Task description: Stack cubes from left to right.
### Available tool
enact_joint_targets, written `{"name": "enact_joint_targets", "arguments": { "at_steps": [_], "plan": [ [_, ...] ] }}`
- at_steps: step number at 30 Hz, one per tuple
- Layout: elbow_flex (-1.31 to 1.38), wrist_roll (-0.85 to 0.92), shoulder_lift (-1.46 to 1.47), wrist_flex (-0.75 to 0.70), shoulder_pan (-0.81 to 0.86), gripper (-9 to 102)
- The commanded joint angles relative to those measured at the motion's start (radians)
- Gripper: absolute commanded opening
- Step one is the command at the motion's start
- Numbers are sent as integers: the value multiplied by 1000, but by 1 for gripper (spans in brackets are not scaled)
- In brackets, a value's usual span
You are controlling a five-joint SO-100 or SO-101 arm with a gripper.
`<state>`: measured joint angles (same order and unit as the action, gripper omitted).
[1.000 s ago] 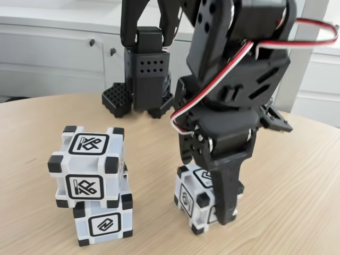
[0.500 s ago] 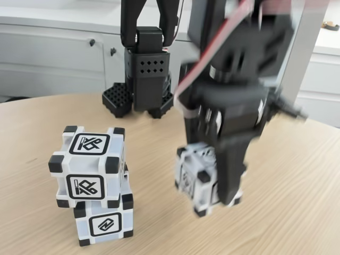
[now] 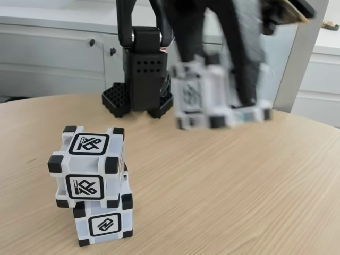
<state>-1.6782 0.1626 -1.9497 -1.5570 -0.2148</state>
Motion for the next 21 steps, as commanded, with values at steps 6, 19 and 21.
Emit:
{"name": "enact_joint_targets", "arguments": {
  "at_steps": [6,19,21],
  "plan": [
    [23,84,-58,-3,206,0],
    [28,104,-46,-110,321,0],
    [51,84,-41,-153,321,0]
  ]
}}
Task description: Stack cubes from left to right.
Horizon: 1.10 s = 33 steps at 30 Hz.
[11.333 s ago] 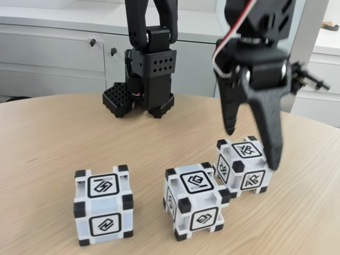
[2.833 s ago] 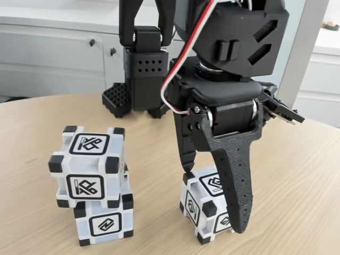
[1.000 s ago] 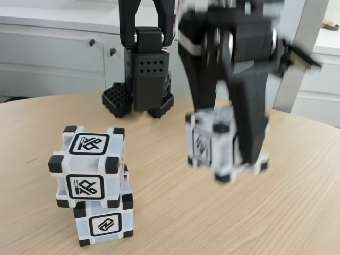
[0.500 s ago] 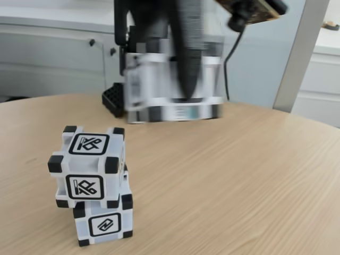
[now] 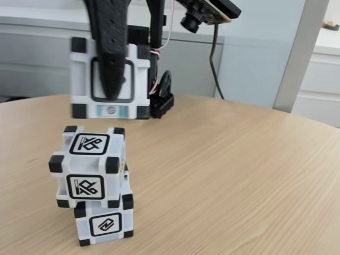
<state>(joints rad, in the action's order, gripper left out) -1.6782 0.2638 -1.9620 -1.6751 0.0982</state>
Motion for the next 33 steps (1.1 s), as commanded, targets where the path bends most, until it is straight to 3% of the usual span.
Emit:
{"name": "enact_joint_targets", "arguments": {
  "at_steps": [1,33],
  "plan": [
    [67,-21,-29,-46,8,0],
    [301,-51,187,-100,84,0]
  ]
}}
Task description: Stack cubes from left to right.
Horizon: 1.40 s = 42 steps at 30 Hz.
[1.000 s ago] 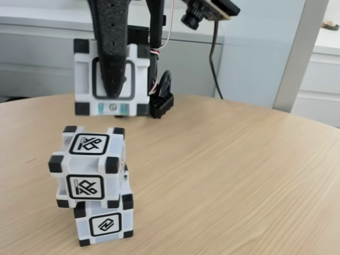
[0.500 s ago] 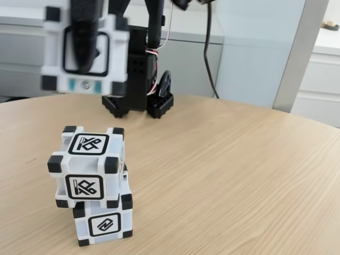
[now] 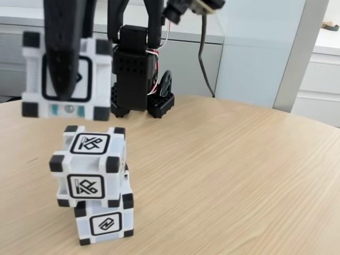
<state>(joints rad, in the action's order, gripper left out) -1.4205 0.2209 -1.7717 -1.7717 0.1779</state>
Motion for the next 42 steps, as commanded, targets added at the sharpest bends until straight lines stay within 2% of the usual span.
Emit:
{"name": "enact_joint_targets", "arguments": {
  "at_steps": [1,8,14,25,28,30,39,42],
  "plan": [
    [43,-11,-3,-3,5,0],
    [34,-28,18,-6,-11,0],
    [37,-37,81,-78,-15,0],
    [40,-25,150,-81,-15,0],
    [41,0,150,-81,-15,16],
    [35,12,144,-81,-15,22],
    [34,81,132,-83,-12,34],
    [34,95,127,-83,-14,35]
  ]
}}
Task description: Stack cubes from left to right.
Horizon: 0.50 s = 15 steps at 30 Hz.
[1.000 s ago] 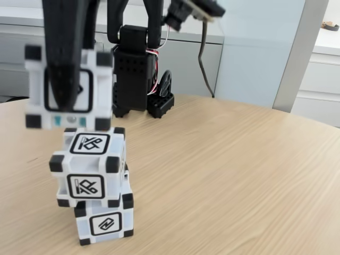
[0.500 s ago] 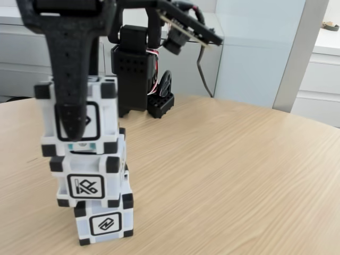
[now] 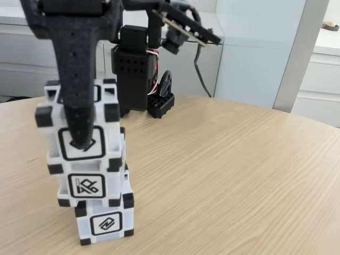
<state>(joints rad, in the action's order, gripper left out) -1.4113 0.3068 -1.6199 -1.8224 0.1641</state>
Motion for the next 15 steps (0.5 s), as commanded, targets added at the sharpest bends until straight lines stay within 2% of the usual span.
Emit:
{"name": "enact_joint_targets", "arguments": {
  "at_steps": [1,10,13,15],
  "plan": [
    [25,9,-34,-34,0,35],
    [25,23,-301,-32,-25,34],
    [23,-6,-356,-32,-115,29],
    [23,-63,-371,-31,-187,22]
  ]
}}
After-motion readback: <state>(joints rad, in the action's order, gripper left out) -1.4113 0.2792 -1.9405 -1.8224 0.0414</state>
